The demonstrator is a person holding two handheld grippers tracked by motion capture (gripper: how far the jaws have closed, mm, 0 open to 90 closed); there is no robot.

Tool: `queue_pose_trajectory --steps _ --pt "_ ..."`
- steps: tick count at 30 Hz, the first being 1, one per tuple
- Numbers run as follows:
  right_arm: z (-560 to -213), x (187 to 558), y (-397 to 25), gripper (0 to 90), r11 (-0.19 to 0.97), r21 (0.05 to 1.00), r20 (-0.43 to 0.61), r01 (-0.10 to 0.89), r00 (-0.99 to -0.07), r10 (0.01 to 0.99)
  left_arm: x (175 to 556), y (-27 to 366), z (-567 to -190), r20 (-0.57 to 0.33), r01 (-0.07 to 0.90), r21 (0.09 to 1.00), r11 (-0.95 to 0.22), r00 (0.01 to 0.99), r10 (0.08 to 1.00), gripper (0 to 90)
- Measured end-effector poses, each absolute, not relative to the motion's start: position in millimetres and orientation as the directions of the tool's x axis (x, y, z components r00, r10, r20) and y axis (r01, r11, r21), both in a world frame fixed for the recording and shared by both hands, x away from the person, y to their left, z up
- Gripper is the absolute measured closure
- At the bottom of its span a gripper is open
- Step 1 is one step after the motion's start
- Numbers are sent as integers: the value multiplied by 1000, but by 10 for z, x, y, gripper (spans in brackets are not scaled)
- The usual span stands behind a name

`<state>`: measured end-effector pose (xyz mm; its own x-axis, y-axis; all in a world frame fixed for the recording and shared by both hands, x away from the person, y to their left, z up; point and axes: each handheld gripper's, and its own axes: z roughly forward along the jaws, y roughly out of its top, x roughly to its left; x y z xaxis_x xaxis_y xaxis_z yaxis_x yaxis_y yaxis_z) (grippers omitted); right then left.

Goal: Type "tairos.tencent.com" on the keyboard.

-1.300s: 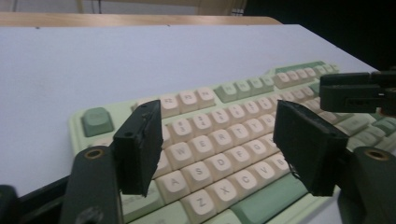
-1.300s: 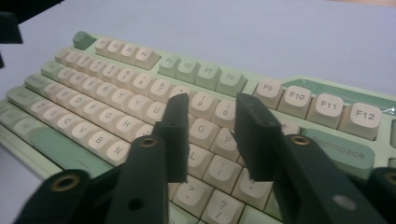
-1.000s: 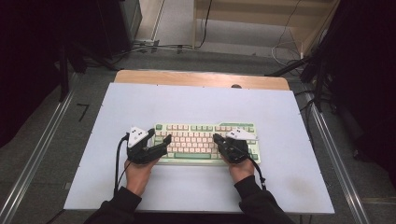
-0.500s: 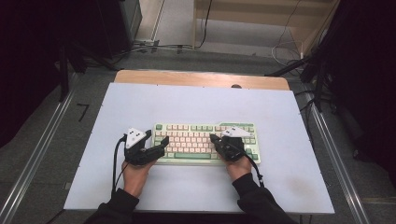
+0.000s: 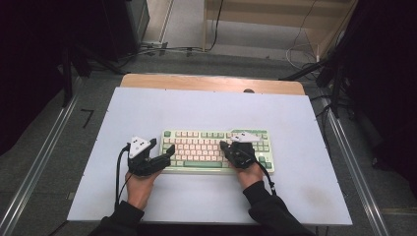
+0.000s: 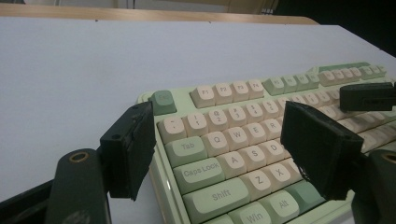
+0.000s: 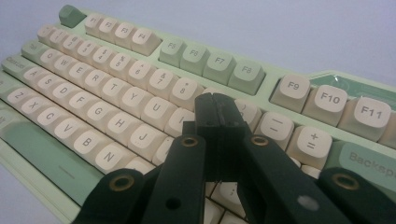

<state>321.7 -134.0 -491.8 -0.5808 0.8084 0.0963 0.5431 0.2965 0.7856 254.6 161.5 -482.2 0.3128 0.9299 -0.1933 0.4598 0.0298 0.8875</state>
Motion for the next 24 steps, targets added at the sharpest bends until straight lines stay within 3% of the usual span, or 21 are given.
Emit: queue_pose_trajectory --steps 24 --pt "-4838 3147 -1316 877 292 795 98 531 -588 803 2554 1620 -4821 -193 462 886 26 318 928 267"
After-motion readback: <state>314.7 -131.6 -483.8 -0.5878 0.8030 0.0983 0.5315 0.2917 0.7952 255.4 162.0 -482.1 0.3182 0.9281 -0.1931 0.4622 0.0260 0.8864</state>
